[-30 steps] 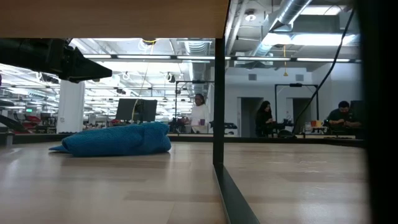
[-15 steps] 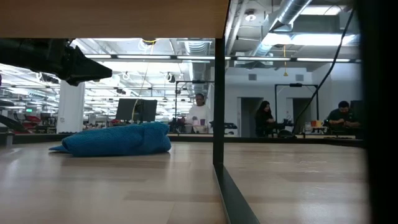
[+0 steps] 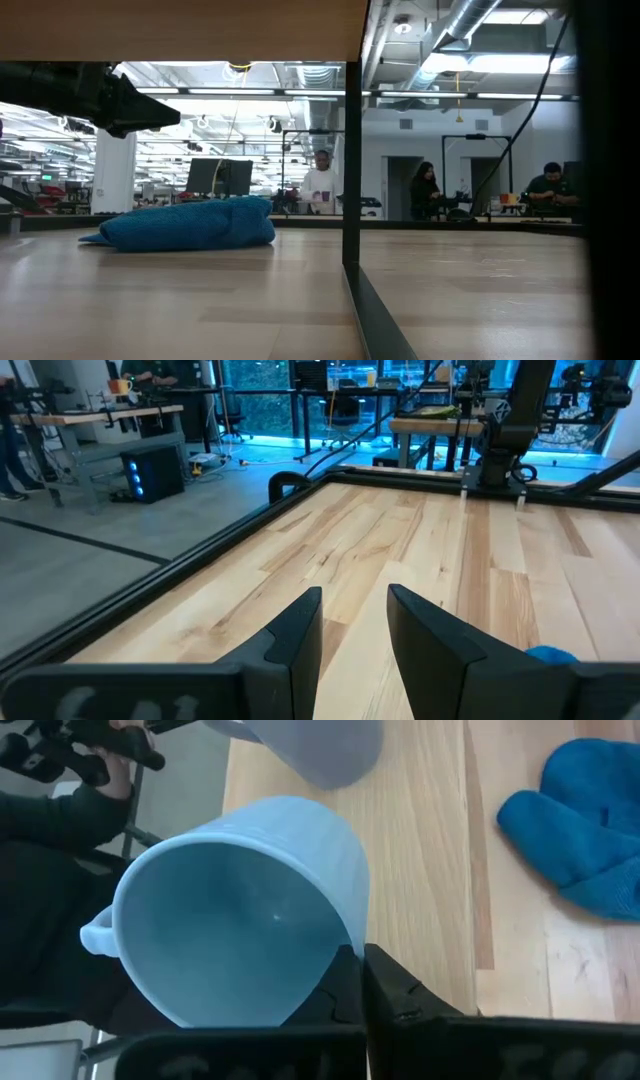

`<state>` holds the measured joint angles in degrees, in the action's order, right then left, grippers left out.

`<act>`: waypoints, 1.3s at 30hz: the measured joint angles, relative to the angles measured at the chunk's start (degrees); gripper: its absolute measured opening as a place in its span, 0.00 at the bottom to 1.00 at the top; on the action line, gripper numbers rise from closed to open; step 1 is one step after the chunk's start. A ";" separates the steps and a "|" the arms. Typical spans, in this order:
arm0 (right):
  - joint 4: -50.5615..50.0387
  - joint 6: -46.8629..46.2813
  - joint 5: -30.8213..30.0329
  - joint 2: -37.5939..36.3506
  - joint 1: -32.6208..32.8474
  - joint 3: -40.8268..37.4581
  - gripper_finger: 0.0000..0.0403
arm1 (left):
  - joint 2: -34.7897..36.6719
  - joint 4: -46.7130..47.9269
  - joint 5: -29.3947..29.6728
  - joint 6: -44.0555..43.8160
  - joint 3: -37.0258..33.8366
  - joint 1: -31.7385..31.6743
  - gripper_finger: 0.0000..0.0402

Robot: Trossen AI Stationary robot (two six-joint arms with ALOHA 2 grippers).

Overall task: Stack small to large cups/mugs on shelf
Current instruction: Put the light blue cup on the shelf

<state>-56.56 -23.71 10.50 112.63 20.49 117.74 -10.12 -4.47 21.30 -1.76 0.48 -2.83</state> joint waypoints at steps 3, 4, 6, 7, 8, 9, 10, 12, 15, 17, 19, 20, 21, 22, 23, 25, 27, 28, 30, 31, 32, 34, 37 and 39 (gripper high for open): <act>-0.52 0.81 0.24 1.58 0.00 -0.26 0.00 | 0.00 0.00 0.00 -0.01 0.01 0.00 0.27; -0.67 1.68 0.63 2.18 0.00 -0.27 0.00 | 0.01 0.00 0.00 0.00 0.01 0.00 0.27; 0.73 2.83 1.48 2.87 0.00 0.02 0.00 | 0.01 0.00 0.00 0.00 0.01 0.00 0.27; -1.02 2.92 1.36 2.87 0.00 -0.08 0.00 | 0.01 0.00 0.00 0.00 0.01 0.00 0.27; -1.52 3.06 1.75 2.85 0.00 -0.09 0.00 | -0.15 -0.02 0.02 0.00 0.01 0.00 0.27; -1.01 3.16 1.74 2.81 0.00 -0.08 0.00 | -0.23 0.00 0.02 0.00 0.01 0.00 0.27; -0.84 3.17 1.48 2.81 0.00 -0.05 0.00 | -0.25 0.00 0.02 0.00 0.01 0.00 0.27; -0.73 3.17 1.51 2.81 0.00 -0.05 0.00 | -0.38 -0.01 0.04 0.00 0.01 0.00 0.27; -0.02 3.17 1.44 2.81 0.00 -0.05 0.00 | -0.34 0.00 0.04 0.84 0.01 0.00 0.27; -0.18 3.17 1.44 2.81 0.00 -0.07 0.00 | -0.36 0.00 0.04 1.11 0.01 0.00 0.27; -0.19 3.17 1.50 2.81 0.00 -0.07 0.00 | -0.36 0.00 0.04 1.14 0.01 0.00 0.27; -0.19 3.17 1.52 2.81 0.00 -0.07 0.00 | -0.36 0.00 0.04 1.14 0.01 0.00 0.27; -0.20 3.17 1.56 2.81 0.00 -0.07 0.01 | -0.36 0.00 0.04 1.14 0.01 0.00 0.27; -0.22 3.17 1.60 2.81 0.00 -0.07 0.01 | -0.36 0.00 0.04 1.11 0.01 0.00 0.27; -0.23 3.17 1.64 2.81 0.00 -0.07 0.01 | -0.36 0.00 0.04 1.11 0.01 0.00 0.27; -0.25 3.15 1.64 2.81 0.00 -0.07 0.02 | -0.36 0.00 0.04 1.11 0.01 0.00 0.27; -0.28 3.16 1.64 2.81 0.00 -0.07 0.03 | -0.36 0.00 0.04 1.11 0.01 0.00 0.27; -0.28 2.91 1.66 2.81 0.00 -0.07 0.04 | -0.36 0.00 0.04 1.11 0.01 0.00 0.27; -0.27 2.17 1.66 2.81 -0.03 -0.07 0.05 | -0.36 0.00 0.04 1.11 0.01 0.00 0.27; -0.25 1.65 1.66 2.81 -0.12 -0.07 0.05 | -0.36 0.00 0.04 1.11 0.01 0.00 0.27; -0.25 1.32 1.66 2.81 -0.25 -0.07 0.06 | -0.36 0.00 0.04 1.11 0.01 0.00 0.27; -0.21 1.28 1.64 2.81 -0.37 -0.07 0.06 | -0.36 0.00 0.04 1.10 0.01 0.00 0.27; -0.21 1.73 1.64 2.81 -0.39 -0.07 0.05 | -0.36 0.00 0.04 1.09 0.01 0.00 0.27; -0.28 2.29 1.66 2.81 -0.38 -0.07 0.04 | -0.36 0.00 0.04 1.09 0.01 0.00 0.27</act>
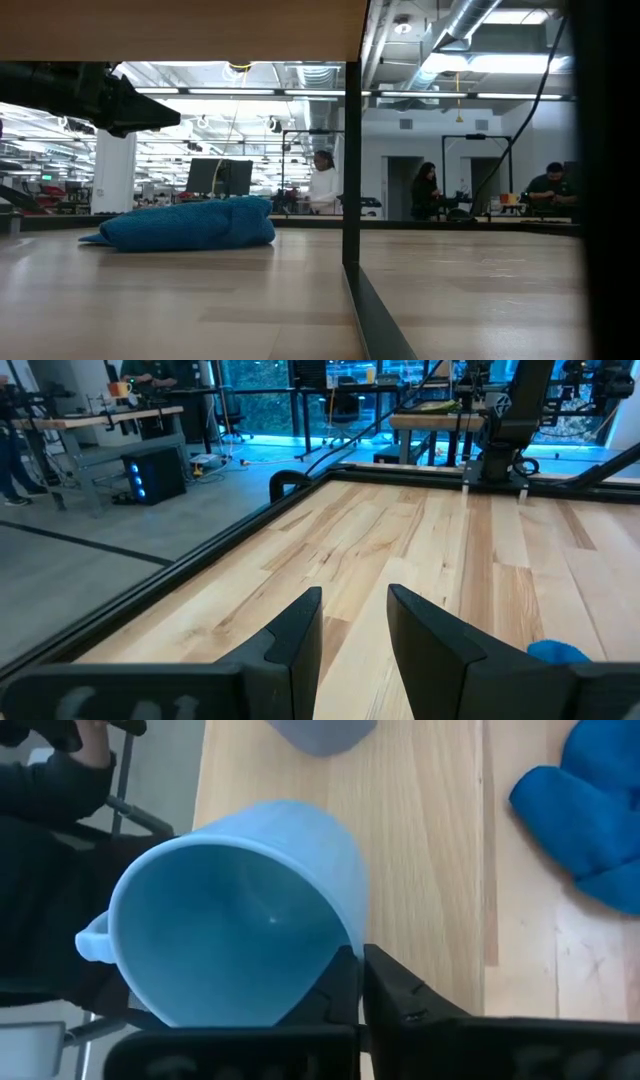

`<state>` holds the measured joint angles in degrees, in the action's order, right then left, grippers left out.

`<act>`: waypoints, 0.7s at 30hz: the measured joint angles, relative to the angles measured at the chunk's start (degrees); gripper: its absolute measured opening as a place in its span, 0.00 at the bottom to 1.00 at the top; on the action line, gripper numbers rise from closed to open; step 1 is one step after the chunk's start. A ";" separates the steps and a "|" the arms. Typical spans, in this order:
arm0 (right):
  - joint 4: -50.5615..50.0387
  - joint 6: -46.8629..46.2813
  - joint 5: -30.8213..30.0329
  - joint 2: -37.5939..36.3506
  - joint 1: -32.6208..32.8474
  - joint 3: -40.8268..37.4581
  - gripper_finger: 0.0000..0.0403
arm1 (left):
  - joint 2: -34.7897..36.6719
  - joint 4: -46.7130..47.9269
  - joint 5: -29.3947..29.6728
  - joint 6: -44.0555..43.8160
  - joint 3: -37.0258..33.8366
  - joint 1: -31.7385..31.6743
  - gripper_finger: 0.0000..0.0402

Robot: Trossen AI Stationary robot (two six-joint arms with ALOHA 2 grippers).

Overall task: Stack small to large cups/mugs on shelf
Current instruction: Put the light blue cup on the shelf

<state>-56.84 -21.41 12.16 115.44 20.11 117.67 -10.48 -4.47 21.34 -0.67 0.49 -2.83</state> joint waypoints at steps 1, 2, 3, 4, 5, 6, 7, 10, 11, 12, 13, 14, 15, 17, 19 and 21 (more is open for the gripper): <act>-0.03 0.81 0.00 0.00 0.01 0.00 0.03 | 0.00 0.00 0.00 0.01 0.00 0.00 0.27; 0.02 1.57 0.00 0.00 0.01 0.00 0.02 | 0.00 0.00 0.00 0.00 0.00 0.00 0.27; 0.17 2.10 0.00 0.00 0.01 0.00 0.02 | 0.00 0.00 0.00 0.02 0.00 0.00 0.27; 0.33 2.28 -0.04 0.00 0.01 0.00 0.02 | 0.00 0.00 0.00 0.00 0.00 0.00 0.27; 0.40 2.50 -0.14 0.00 -0.01 0.00 0.02 | 0.00 0.00 0.00 0.00 0.00 0.00 0.27; 0.38 3.05 -0.34 0.00 -0.01 0.00 0.02 | 0.00 0.00 0.00 0.00 0.00 0.00 0.27; 0.37 3.74 -0.46 0.00 0.00 0.00 0.02 | 0.00 0.00 0.00 0.00 0.00 0.00 0.27; -0.03 5.19 -0.61 0.00 -0.02 0.00 0.02 | 0.00 0.00 0.00 0.00 0.00 0.00 0.27; -0.49 5.39 -0.96 0.00 -0.12 0.01 0.02 | 0.00 0.00 0.00 0.00 0.02 0.00 0.27; -0.99 5.40 -1.51 0.00 -0.23 0.02 0.01 | 0.00 0.00 0.00 0.00 0.00 0.00 0.27; -1.39 5.40 -1.71 0.00 -0.36 0.02 0.01 | 0.00 0.00 0.00 0.00 0.02 0.00 0.27; -1.50 5.40 -1.72 0.00 -0.38 0.04 0.01 | 0.00 0.00 0.00 0.00 0.02 0.00 0.27; -1.79 5.48 -1.73 0.00 -0.38 0.30 0.01 | 0.00 0.00 0.00 0.00 0.01 0.00 0.27; -3.85 6.83 -2.19 0.03 -0.38 1.91 0.01 | 0.00 0.00 0.00 0.00 0.00 0.00 0.27; -5.43 8.44 -3.61 0.93 -0.38 4.10 0.01 | 0.00 0.00 0.00 0.00 0.02 0.00 0.27; -8.77 9.34 -5.39 2.24 -0.38 6.50 0.01 | 0.00 0.00 0.00 0.00 0.02 0.00 0.27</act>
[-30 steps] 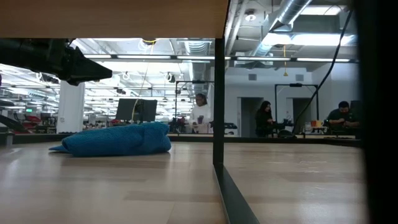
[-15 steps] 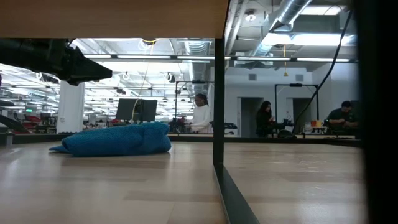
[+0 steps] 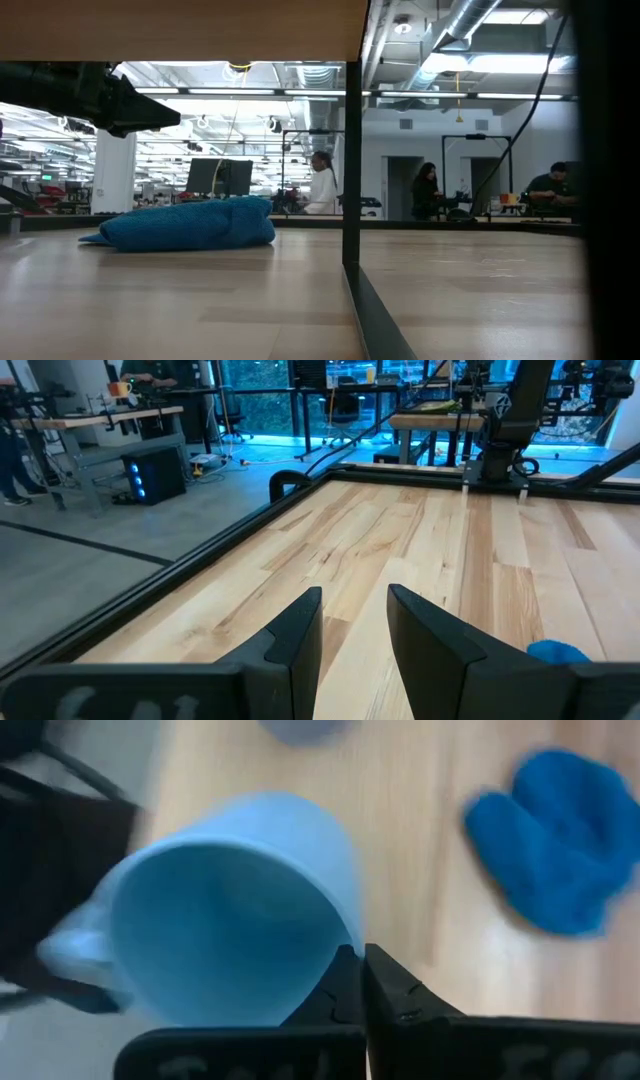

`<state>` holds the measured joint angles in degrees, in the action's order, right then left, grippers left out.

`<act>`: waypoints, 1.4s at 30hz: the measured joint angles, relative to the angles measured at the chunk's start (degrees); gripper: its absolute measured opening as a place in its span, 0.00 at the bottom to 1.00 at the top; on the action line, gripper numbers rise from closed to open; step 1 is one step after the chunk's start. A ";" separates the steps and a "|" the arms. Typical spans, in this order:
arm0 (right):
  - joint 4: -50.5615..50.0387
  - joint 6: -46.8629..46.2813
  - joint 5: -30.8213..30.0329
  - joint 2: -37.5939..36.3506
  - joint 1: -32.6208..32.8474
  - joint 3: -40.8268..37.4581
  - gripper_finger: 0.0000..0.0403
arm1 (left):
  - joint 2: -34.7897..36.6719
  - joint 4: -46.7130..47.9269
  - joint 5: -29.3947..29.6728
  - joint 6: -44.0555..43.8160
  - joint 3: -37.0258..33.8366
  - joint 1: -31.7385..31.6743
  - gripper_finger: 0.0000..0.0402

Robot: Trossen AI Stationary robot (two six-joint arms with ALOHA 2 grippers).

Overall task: Stack small to large cups/mugs on shelf
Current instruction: Put the light blue cup on the shelf

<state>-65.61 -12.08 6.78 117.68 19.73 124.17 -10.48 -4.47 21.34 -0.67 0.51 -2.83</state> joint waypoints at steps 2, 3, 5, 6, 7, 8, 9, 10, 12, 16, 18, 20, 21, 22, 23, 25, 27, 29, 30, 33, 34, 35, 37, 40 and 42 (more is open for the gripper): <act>-3.03 0.13 -1.15 -0.04 0.00 1.74 0.01 | 0.00 0.00 0.00 0.00 0.00 0.00 0.27; -2.94 0.16 -1.65 0.05 -0.02 2.17 0.01 | 0.00 0.00 -0.01 0.00 0.00 0.00 0.27; -3.43 0.12 -1.12 0.80 -0.41 3.52 0.01 | 0.00 0.00 -0.02 0.00 0.00 0.00 0.27; -4.89 -0.10 -1.52 1.08 -0.35 3.91 0.00 | -0.02 0.00 -0.02 0.00 0.00 0.00 0.27; -5.05 -0.09 -1.29 1.10 -0.33 4.16 0.00 | 0.00 0.00 -0.02 0.00 0.00 0.00 0.27; -4.52 -0.06 -1.27 1.31 -0.30 4.44 0.00 | 0.00 0.00 -0.02 0.00 0.00 0.00 0.27; -3.79 -0.09 -0.91 1.50 -0.41 4.60 0.00 | 0.00 0.00 0.00 0.00 0.00 0.00 0.27; -4.18 -0.49 -0.08 1.76 -0.47 4.59 0.00 | 0.00 0.00 0.00 0.00 -0.01 0.00 0.27; -5.45 -1.41 1.08 2.20 -0.49 4.40 0.00 | -0.02 0.00 -0.01 0.00 0.00 0.00 0.27; -5.13 -1.46 3.35 3.62 -0.85 5.19 0.00 | -0.02 0.00 -0.02 0.00 0.00 0.00 0.27; -5.55 -1.27 3.47 4.19 -0.81 6.41 0.00 | -0.02 0.00 -0.01 0.00 0.00 0.00 0.27; -5.86 -0.94 3.58 5.17 -0.96 8.60 0.00 | 0.00 0.00 -0.02 0.00 0.00 0.00 0.27; -6.67 -0.94 3.59 5.77 -0.96 9.90 0.00 | -0.02 0.00 -0.02 0.00 -0.02 0.00 0.27; -6.70 -0.75 3.43 6.23 -0.93 10.76 0.00 | -0.02 0.00 0.00 0.00 -0.02 0.00 0.27; -5.82 -0.36 3.32 6.25 -0.86 10.77 0.00 | -0.02 0.00 -0.02 0.00 0.00 0.00 0.27; -6.05 -0.09 3.45 6.15 -1.16 10.51 0.00 | -0.01 0.00 -0.01 0.00 0.00 0.00 0.27; -7.42 -0.33 3.53 6.33 -1.22 10.85 0.00 | 0.00 0.01 -0.02 0.09 -0.01 0.00 0.27; -7.55 -0.35 3.59 6.39 -1.18 10.83 0.00 | 0.00 0.00 -0.02 0.23 0.00 0.00 0.27; -7.73 -0.39 3.66 6.42 -1.18 10.83 0.00 | 0.00 0.00 -0.02 0.24 -0.01 0.00 0.27; -7.79 -0.53 3.68 6.42 -1.18 10.83 0.00 | -0.01 0.00 -0.02 0.37 0.00 0.00 0.27; -7.84 -0.62 3.68 6.42 -1.18 10.83 0.00 | 0.00 0.00 -0.02 0.39 0.00 0.00 0.27; -7.90 -0.85 3.68 6.42 -1.18 10.83 0.00 | 0.00 0.00 -0.02 0.39 0.00 0.00 0.27; -8.32 -1.42 3.70 6.42 -1.18 10.85 0.00 | 0.00 0.00 -0.02 0.40 0.00 0.00 0.27; -9.08 -1.46 3.76 6.42 -1.15 10.87 0.01 | 0.00 0.00 -0.02 0.42 0.00 0.00 0.27; -8.94 -1.44 3.73 6.42 -1.14 10.87 0.02 | 0.00 0.00 0.00 0.40 0.00 0.00 0.27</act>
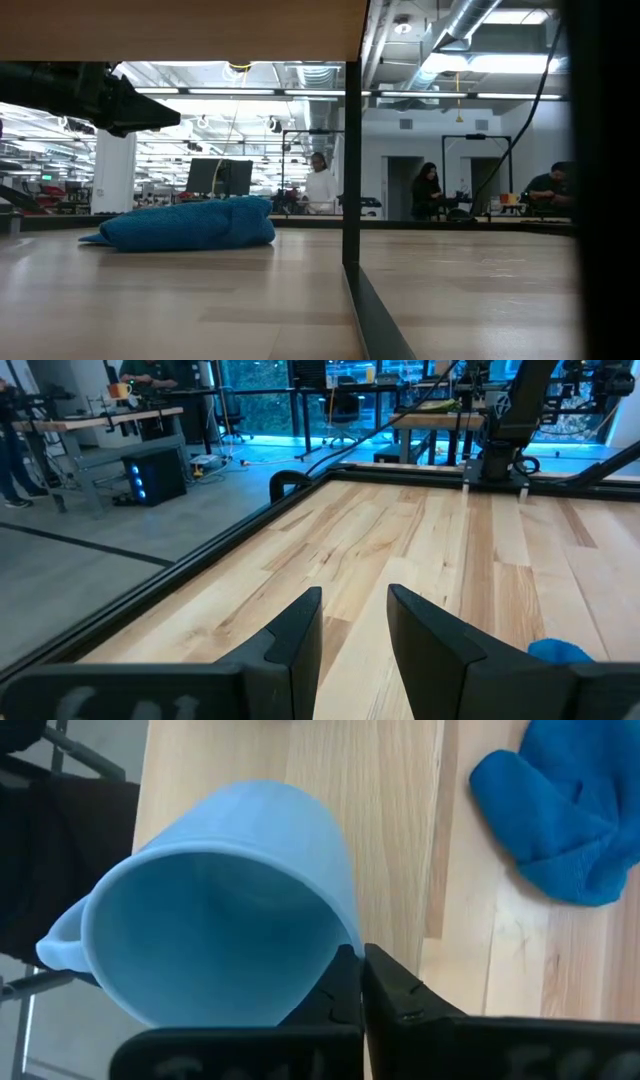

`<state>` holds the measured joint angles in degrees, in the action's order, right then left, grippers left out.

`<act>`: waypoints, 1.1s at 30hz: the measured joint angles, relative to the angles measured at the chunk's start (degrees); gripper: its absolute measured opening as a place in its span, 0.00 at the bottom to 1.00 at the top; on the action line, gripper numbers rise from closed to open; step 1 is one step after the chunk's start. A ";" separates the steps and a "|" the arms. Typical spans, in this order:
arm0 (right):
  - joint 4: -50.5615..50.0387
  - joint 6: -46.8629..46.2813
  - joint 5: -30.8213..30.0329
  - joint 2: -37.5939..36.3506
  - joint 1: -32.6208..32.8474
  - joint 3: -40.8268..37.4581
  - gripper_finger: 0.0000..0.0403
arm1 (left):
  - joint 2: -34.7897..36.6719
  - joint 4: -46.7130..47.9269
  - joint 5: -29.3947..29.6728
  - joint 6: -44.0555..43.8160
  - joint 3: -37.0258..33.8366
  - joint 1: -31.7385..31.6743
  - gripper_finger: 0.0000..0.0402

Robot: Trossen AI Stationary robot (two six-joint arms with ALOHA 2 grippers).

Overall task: Stack small to large cups/mugs on shelf
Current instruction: Put the light blue cup on the shelf

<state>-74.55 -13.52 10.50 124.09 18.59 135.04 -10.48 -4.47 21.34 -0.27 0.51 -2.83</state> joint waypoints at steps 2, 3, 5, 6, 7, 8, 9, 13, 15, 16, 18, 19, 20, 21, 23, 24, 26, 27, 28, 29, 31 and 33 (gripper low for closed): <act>0.13 0.00 0.00 0.00 0.00 0.00 0.04 | 0.00 0.00 -0.02 0.00 0.00 0.00 0.27; 0.19 0.00 0.00 0.00 0.00 0.00 0.04 | 0.00 0.00 -0.02 0.02 0.00 0.00 0.27; 0.32 0.00 -0.02 -0.04 0.02 0.00 0.05 | 0.00 0.00 -0.02 0.02 0.00 0.00 0.27; 0.50 0.01 -0.03 -0.04 0.02 -0.01 0.05 | -0.01 0.00 -0.02 0.02 0.00 0.00 0.27; 0.67 0.01 -0.02 -0.04 0.02 -0.02 0.05 | 0.00 0.00 -0.02 0.02 0.00 0.00 0.27; 0.86 0.00 -0.02 -0.04 0.02 -0.03 0.05 | 0.00 0.00 -0.02 0.02 0.00 0.00 0.27; 1.06 0.00 -0.04 -0.04 0.02 -0.04 0.05 | 0.00 0.00 -0.02 0.02 0.00 0.00 0.27; 1.53 0.00 -0.04 -0.04 0.02 -0.04 0.05 | 0.00 0.00 -0.02 0.02 0.00 0.00 0.27; 1.58 0.00 -0.04 -0.05 0.02 -0.04 0.05 | -0.02 0.00 -0.02 0.02 0.00 0.00 0.27; 1.63 0.00 -0.04 -0.07 0.02 -0.04 0.06 | 0.00 0.00 -0.02 0.02 0.00 0.00 0.27; 1.72 0.00 -0.04 -0.11 0.02 -0.04 0.07 | 0.00 0.00 -0.02 0.02 0.00 0.00 0.27; 1.72 0.00 -0.05 -0.13 0.02 -0.05 0.07 | 0.00 0.00 -0.02 0.02 0.00 0.00 0.27; 1.71 0.02 -0.04 -0.13 0.02 -0.07 0.07 | 0.00 0.00 -0.02 0.02 0.00 0.00 0.27; 1.78 0.02 -0.07 -0.15 0.02 -0.05 0.07 | 0.00 0.00 -0.02 0.02 0.00 0.00 0.27; 2.05 0.02 -0.07 -0.15 0.02 -0.07 0.08 | -0.02 0.00 -0.02 0.02 0.00 0.00 0.27; 2.18 0.08 -0.07 -0.15 0.02 -0.07 0.08 | 0.00 0.00 0.00 0.02 -0.02 0.00 0.27; 2.48 0.26 -0.07 -0.15 0.02 -0.07 0.08 | -0.01 0.00 -0.02 0.02 0.00 0.00 0.27; 2.68 0.28 -0.06 -0.15 0.02 -0.07 0.08 | 0.00 0.00 -0.01 0.02 0.00 0.00 0.27; 2.96 0.28 -0.07 -0.17 0.02 -0.07 0.08 | 0.00 0.00 -0.02 0.02 -0.01 0.00 0.27; 3.18 0.29 -0.07 -0.17 0.02 -0.07 0.08 | 0.00 0.00 -0.02 0.02 0.00 0.00 0.27; 3.25 0.46 -0.07 -0.17 0.02 -0.07 0.08 | 0.00 0.00 -0.02 0.02 0.00 0.00 0.27; 3.25 0.46 -0.07 -0.20 0.02 -0.09 0.08 | 0.00 0.00 -0.02 0.02 0.00 0.00 0.27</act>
<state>-71.31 -13.06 10.44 123.90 18.61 134.96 -10.48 -4.47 21.32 -0.25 0.51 -2.83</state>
